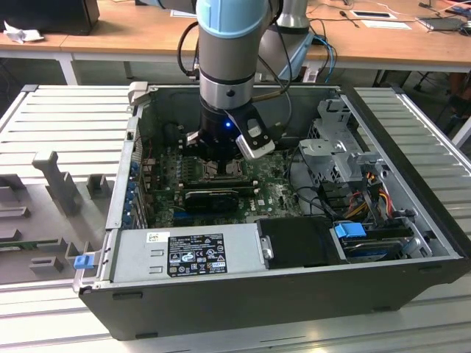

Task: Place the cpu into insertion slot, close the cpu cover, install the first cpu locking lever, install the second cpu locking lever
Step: 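Install the second cpu locking lever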

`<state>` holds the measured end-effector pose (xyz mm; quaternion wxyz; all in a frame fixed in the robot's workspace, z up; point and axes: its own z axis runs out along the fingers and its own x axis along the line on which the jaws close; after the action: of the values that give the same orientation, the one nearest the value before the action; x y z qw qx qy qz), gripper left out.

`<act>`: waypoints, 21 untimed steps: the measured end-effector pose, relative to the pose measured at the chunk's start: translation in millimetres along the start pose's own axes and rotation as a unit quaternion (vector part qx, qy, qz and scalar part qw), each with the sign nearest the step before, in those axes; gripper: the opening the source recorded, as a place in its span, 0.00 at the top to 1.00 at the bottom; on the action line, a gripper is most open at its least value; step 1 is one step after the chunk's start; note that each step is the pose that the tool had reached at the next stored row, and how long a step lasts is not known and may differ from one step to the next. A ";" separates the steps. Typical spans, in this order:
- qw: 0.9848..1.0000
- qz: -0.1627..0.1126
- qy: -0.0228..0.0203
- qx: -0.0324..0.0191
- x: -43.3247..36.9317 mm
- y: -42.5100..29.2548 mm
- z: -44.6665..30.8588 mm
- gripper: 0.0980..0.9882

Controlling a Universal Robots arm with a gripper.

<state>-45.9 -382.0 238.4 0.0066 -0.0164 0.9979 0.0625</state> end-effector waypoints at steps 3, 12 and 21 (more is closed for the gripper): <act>1.000 -0.004 0.000 0.000 6.5 0.1 1.1 0.99; 1.000 -0.010 0.002 0.000 9.7 -0.7 8.2 0.99; 1.000 -0.021 0.003 -0.005 13.3 -2.9 12.8 0.99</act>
<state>-59.0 -383.7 225.1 0.0051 -0.0372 0.9970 0.0670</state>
